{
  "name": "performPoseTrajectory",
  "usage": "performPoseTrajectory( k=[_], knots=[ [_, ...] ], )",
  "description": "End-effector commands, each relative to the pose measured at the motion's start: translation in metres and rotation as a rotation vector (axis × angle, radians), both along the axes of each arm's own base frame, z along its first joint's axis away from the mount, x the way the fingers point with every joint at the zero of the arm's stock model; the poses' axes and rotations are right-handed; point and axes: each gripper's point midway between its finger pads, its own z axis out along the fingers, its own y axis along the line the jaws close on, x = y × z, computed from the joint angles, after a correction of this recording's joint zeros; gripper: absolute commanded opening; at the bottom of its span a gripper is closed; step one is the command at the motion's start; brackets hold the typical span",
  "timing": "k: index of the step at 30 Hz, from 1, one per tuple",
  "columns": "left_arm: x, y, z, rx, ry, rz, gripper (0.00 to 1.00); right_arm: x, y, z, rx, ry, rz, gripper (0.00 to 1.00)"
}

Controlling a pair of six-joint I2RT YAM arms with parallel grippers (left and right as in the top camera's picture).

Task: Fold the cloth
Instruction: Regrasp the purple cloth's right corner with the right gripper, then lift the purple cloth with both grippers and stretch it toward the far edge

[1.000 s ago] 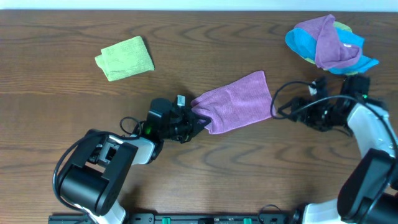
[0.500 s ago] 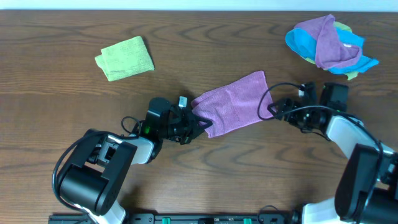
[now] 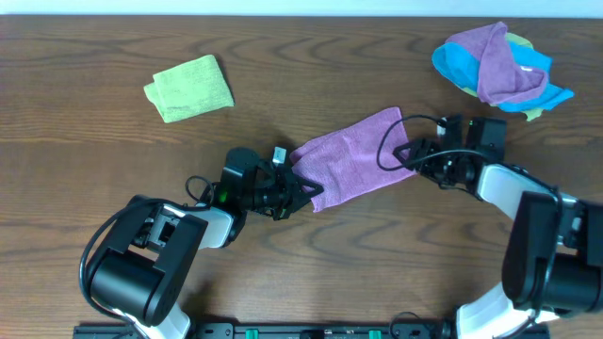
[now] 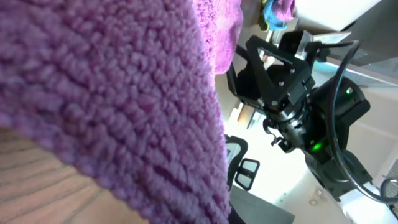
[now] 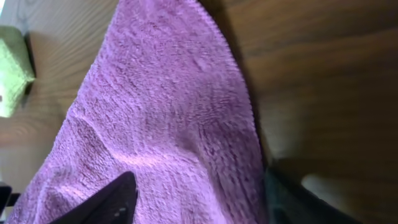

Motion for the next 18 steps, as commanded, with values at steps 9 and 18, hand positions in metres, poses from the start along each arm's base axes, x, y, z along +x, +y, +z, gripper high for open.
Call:
performPoseTrajectory(
  k=[9, 18],
  knots=[
    [0.016, 0.029, 0.010, -0.063, -0.003, 0.020, 0.06, -0.024, 0.021, -0.021, 0.028, 0.112, 0.014, 0.01],
    [0.052, 0.043, 0.089, -0.259, -0.169, 0.002, 0.06, -0.025, 0.042, 0.114, 0.100, -0.191, 0.084, 0.01]
  ],
)
